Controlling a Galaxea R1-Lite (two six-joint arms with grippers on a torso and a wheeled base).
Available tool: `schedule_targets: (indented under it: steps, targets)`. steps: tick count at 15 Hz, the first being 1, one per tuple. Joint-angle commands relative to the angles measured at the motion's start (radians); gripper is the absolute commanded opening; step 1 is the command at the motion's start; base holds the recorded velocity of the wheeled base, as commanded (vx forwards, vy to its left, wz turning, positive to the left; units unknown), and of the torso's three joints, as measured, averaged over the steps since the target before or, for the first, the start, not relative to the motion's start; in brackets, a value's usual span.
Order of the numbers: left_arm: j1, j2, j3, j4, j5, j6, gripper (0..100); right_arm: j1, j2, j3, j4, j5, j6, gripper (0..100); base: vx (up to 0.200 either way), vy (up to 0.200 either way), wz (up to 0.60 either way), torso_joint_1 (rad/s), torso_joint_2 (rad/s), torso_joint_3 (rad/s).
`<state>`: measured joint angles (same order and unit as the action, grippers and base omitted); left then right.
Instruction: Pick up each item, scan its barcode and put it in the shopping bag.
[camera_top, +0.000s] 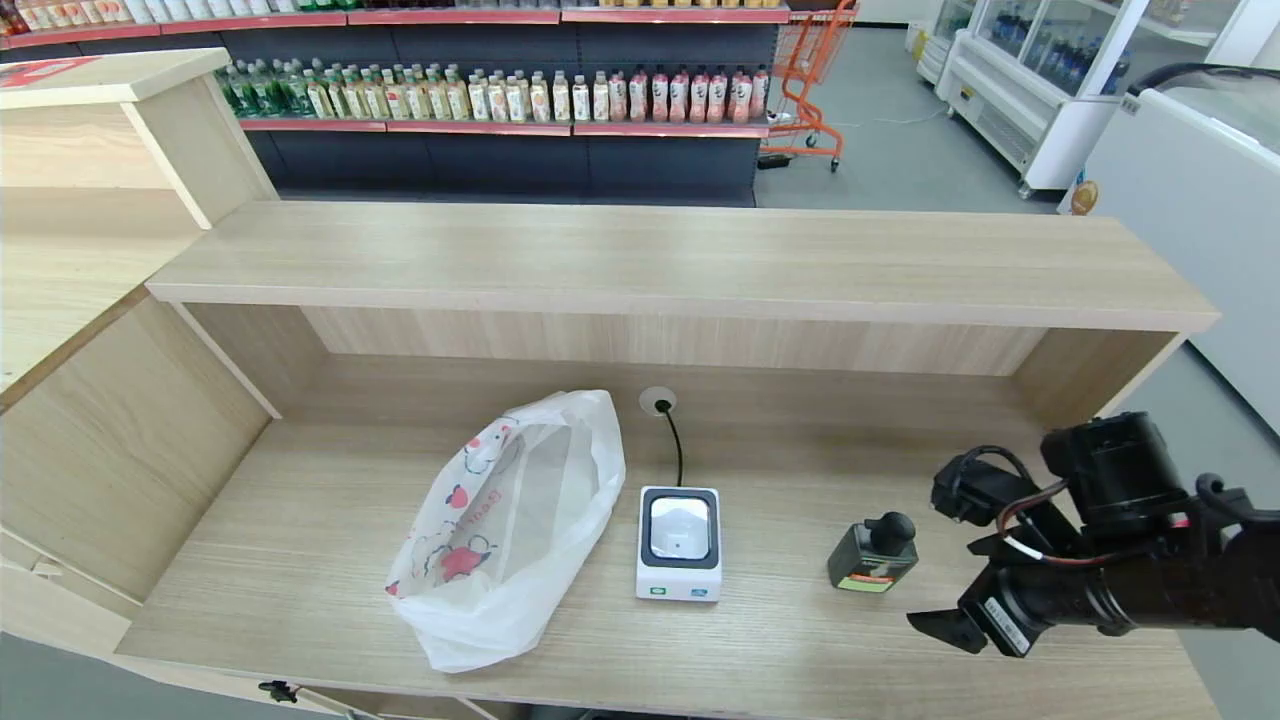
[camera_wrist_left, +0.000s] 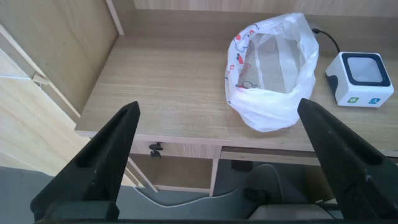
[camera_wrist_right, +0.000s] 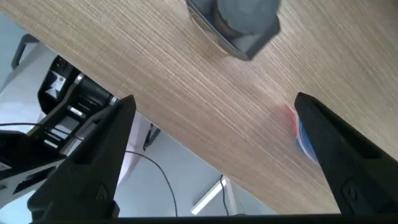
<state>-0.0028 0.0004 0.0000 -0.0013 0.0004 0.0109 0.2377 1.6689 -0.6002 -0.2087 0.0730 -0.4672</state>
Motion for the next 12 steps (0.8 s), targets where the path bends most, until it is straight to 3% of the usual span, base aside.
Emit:
schedule_targets:
  steps: [1,5,9,12]
  targets:
    - [0.000,0.000,0.000,0.000,0.001,0.000,100,0.034,0.104,-0.024,-0.035,-0.002,-0.007,100,0.000,0.000,0.00,0.000,0.00,0.000]
    - [0.001,0.000,0.000,0.000,0.000,0.000,100,0.034,0.226,-0.033,-0.196,-0.005,-0.096,100,0.000,0.000,0.00,0.000,0.00,0.000]
    - [0.000,0.000,0.000,0.000,0.000,0.000,100,0.054,0.322,-0.085,-0.268,0.001,-0.110,100,0.000,0.000,0.00,0.000,0.00,0.000]
    - [0.000,0.000,0.000,0.000,0.000,0.000,100,0.061,0.379,-0.116,-0.340,0.060,-0.110,100,0.000,0.000,0.00,0.000,0.00,0.000]
